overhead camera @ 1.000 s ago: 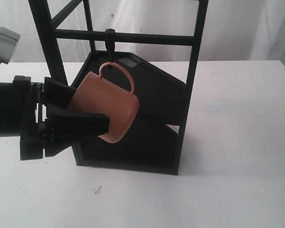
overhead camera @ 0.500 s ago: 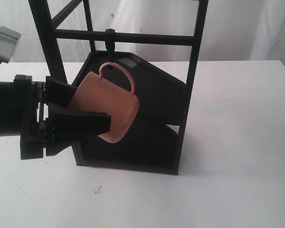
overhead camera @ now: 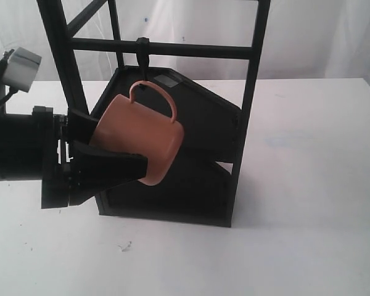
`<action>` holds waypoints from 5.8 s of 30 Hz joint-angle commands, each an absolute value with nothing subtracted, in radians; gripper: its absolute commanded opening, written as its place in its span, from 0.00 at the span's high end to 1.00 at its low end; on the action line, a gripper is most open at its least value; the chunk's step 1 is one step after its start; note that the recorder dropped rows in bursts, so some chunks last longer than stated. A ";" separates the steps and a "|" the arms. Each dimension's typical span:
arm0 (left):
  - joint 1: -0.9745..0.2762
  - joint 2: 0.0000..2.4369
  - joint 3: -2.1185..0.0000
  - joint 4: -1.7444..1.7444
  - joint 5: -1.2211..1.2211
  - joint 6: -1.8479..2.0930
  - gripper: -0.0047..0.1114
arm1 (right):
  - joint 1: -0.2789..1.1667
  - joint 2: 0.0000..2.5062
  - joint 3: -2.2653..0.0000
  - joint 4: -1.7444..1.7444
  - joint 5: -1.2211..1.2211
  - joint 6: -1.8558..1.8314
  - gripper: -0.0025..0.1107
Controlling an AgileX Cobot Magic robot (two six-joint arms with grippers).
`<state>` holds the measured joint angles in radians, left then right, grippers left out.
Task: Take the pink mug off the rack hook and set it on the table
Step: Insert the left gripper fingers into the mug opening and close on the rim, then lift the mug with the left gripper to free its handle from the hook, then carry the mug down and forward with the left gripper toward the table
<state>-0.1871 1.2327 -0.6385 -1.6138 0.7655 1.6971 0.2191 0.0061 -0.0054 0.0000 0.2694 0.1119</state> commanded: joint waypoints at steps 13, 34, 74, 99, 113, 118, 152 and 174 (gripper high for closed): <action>-0.273 1.234 -0.633 -1.637 0.664 1.757 0.27 | 0.210 0.000 0.000 0.000 0.265 0.110 0.98; -0.273 1.238 -0.633 -1.698 0.676 1.763 0.27 | 0.210 0.000 0.000 0.000 0.265 0.110 0.98; -0.273 1.303 -0.641 -1.744 0.733 1.830 0.35 | 0.210 0.000 0.000 0.000 0.263 0.110 0.98; -0.273 1.303 -0.641 -1.744 0.764 1.814 0.96 | 0.210 0.000 0.000 0.000 0.265 0.144 0.98; -0.273 1.303 -0.724 -1.744 0.918 1.829 0.96 | 0.210 0.000 0.000 0.000 0.263 0.144 0.98; -0.273 1.303 -0.724 -1.705 0.958 1.815 0.96 | 0.210 0.000 0.000 0.000 0.265 0.144 0.98; -0.273 1.188 -0.724 -1.338 1.034 1.709 0.96 | 0.210 0.000 0.000 0.000 0.265 0.144 0.98; -0.487 1.106 -0.724 -0.703 0.902 1.278 0.96 | 0.210 0.000 0.000 0.000 0.265 0.144 0.98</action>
